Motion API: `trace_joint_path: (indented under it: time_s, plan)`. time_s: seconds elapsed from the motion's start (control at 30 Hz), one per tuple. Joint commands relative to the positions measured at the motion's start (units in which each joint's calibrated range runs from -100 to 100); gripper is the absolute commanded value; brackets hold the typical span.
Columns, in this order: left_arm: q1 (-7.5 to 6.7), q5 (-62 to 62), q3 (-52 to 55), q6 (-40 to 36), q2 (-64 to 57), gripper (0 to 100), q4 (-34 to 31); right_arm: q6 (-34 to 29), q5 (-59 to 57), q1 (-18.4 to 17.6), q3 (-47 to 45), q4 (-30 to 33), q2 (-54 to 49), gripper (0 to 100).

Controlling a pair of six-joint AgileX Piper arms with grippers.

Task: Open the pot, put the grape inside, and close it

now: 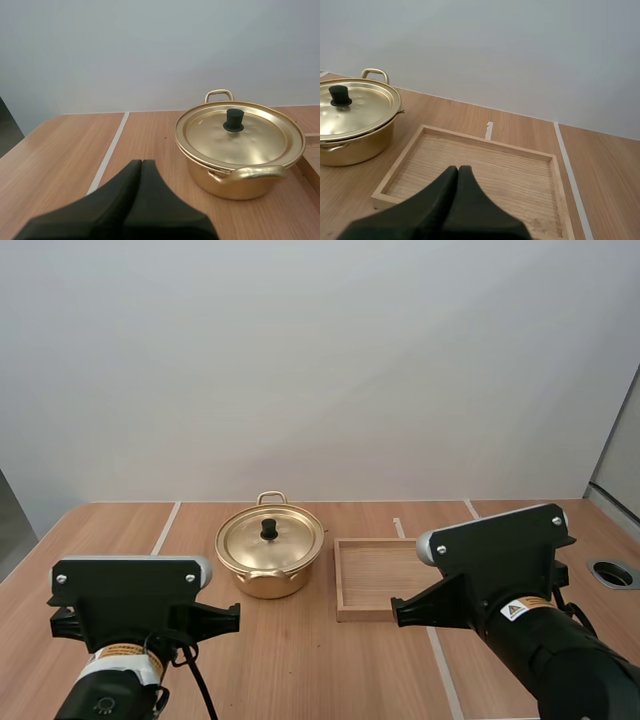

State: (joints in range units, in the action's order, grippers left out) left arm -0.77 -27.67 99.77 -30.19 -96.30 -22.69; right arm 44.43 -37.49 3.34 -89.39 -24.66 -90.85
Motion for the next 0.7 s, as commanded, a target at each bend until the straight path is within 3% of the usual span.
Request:
trace_joint_path:
  time_s: [0.0,0.13,0.3,0.57,0.67]
  plan:
    - [0.19,0.1,0.2,-0.5,-0.2,0,1.2,0.3,3.0,-0.6,-2.2,1.9,-0.6,0]
    - [0.26,0.7,0.2,-0.5,-0.2,0,4.3,0.3,10.5,-1.7,-6.3,4.1,-3.2,0]
    - [0.26,0.5,0.2,-0.5,-0.2,0,16.9,0.3,12.5,-2.3,-8.9,5.7,-8.6,0]
    - [0.26,0.5,0.2,-0.5,-0.2,0,17.4,0.3,13.0,-2.3,-9.0,7.5,-8.9,0]
    - [0.61,0.5,0.2,-0.5,-0.2,0,17.3,-5.7,13.0,-2.3,-9.1,10.1,-8.9,0]
